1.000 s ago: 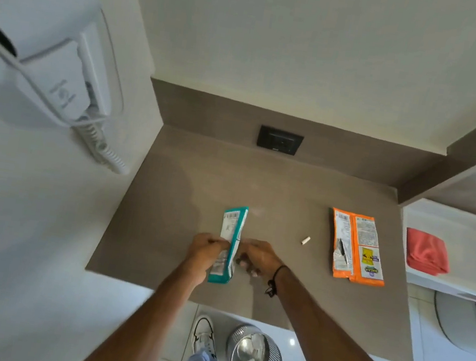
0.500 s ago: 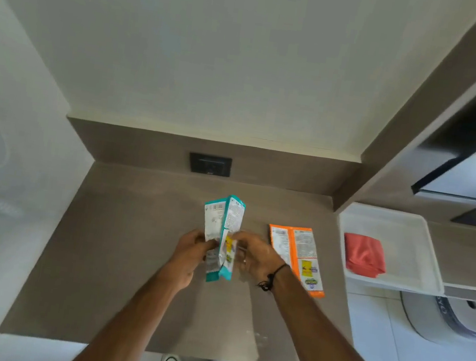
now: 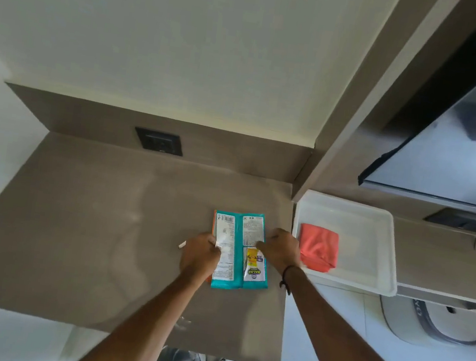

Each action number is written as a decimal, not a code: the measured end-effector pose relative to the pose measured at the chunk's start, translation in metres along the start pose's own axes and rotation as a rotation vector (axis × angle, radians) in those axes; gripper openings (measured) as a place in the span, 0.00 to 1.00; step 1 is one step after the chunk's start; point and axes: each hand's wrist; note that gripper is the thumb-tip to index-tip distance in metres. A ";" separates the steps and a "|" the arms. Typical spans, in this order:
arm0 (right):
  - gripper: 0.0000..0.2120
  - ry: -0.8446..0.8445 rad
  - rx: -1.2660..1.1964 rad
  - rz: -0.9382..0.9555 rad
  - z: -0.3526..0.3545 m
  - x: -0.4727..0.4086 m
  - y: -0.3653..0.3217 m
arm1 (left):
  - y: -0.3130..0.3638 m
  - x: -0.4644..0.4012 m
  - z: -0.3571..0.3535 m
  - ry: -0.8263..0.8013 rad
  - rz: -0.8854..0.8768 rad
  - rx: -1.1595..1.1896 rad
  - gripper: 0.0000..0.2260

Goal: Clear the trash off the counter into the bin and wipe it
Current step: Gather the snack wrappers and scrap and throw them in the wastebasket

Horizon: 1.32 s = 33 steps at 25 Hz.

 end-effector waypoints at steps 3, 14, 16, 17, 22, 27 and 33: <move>0.19 0.085 0.157 0.210 0.009 -0.012 -0.005 | 0.001 0.000 -0.009 0.026 -0.017 -0.136 0.06; 0.27 -0.131 0.595 0.504 -0.005 -0.074 -0.053 | -0.007 -0.009 -0.022 0.084 -0.047 -0.155 0.02; 0.24 -0.202 0.532 0.447 -0.004 -0.077 -0.045 | -0.010 -0.006 -0.022 0.073 -0.081 -0.150 0.03; 0.24 -0.221 0.515 0.418 -0.003 -0.076 -0.039 | -0.012 -0.004 -0.021 0.057 -0.095 -0.151 0.03; 0.22 -0.274 0.497 0.372 0.005 -0.054 -0.011 | -0.023 0.017 -0.007 -0.059 -0.213 0.022 0.04; 0.13 -0.525 0.055 0.128 0.040 -0.018 0.021 | -0.059 0.040 0.038 0.107 -0.412 0.042 0.04; 0.11 -0.577 -0.368 0.009 0.032 0.084 0.035 | -0.160 0.041 0.109 0.170 -0.366 -0.563 0.24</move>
Point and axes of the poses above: each hand's wrist, its own x-axis away from the middle knuckle, its own z-axis out of the back of the hand, y = z × x, and after that the axes turned 9 degrees about x, right-handed
